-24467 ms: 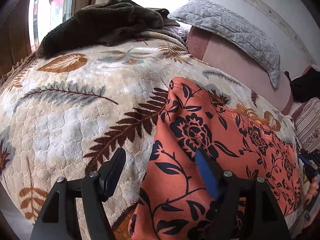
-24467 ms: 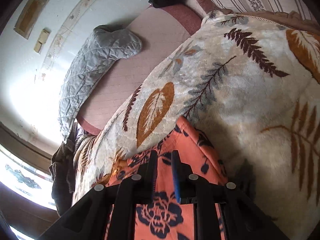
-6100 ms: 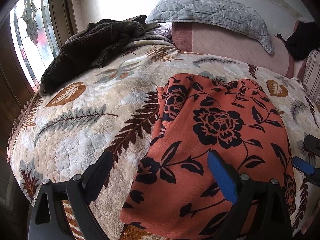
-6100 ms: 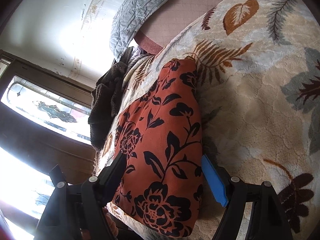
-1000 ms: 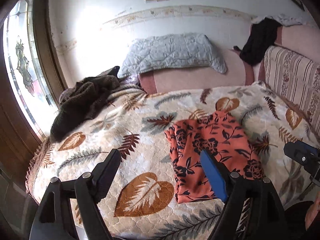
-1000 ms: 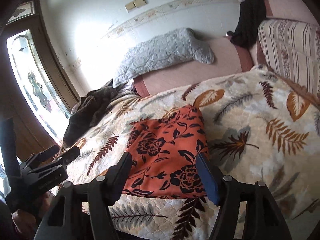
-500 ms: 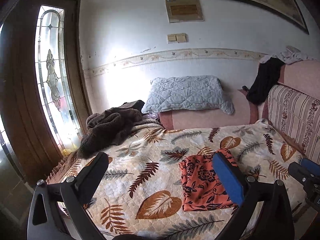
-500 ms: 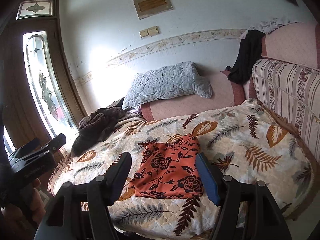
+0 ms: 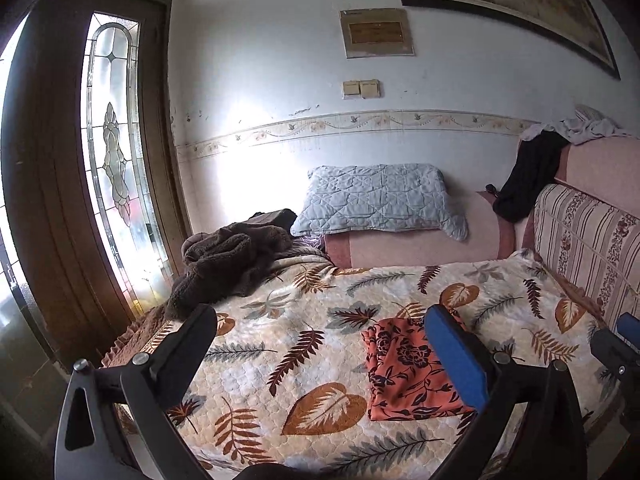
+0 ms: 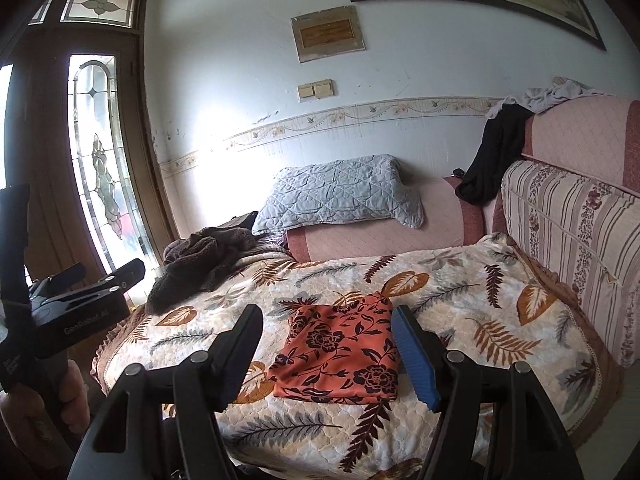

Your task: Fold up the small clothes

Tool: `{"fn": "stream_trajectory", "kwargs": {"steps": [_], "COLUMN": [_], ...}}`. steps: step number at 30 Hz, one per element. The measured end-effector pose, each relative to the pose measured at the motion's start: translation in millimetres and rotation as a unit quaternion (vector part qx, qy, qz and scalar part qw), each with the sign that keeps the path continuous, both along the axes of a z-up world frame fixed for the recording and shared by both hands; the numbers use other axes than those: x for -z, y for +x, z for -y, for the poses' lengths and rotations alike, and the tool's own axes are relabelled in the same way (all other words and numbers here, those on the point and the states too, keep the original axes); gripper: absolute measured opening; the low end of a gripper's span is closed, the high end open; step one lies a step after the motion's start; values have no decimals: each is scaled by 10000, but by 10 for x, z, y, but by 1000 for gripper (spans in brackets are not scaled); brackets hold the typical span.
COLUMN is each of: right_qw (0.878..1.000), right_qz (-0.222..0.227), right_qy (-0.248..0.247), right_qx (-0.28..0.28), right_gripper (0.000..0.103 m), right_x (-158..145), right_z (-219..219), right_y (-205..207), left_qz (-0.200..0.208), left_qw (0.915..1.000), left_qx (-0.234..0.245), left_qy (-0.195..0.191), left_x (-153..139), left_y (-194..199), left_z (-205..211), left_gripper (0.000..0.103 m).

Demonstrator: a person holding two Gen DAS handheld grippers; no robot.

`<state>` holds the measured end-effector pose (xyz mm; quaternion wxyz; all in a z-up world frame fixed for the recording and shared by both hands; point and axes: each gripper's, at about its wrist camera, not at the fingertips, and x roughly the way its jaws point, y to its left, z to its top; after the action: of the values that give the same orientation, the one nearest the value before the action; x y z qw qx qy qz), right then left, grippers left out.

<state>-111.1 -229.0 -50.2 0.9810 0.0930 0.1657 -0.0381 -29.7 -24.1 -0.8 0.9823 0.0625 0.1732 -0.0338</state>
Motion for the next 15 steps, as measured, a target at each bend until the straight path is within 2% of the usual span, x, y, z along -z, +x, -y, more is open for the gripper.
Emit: {"fn": "stream_trajectory", "kwargs": {"steps": [15], "right_qw": [9996], "right_qz": [-252], "right_qy": [-152], "right_qx": [3], "right_gripper": [70], "right_x": [214], "right_z": [-30], "right_y": [226], "left_qz": [-98], "left_qw": [9997], "left_qx": [199], "left_qy": [55], "left_x": [88], "left_y": [69], "left_z": [50], "left_gripper": [103]}}
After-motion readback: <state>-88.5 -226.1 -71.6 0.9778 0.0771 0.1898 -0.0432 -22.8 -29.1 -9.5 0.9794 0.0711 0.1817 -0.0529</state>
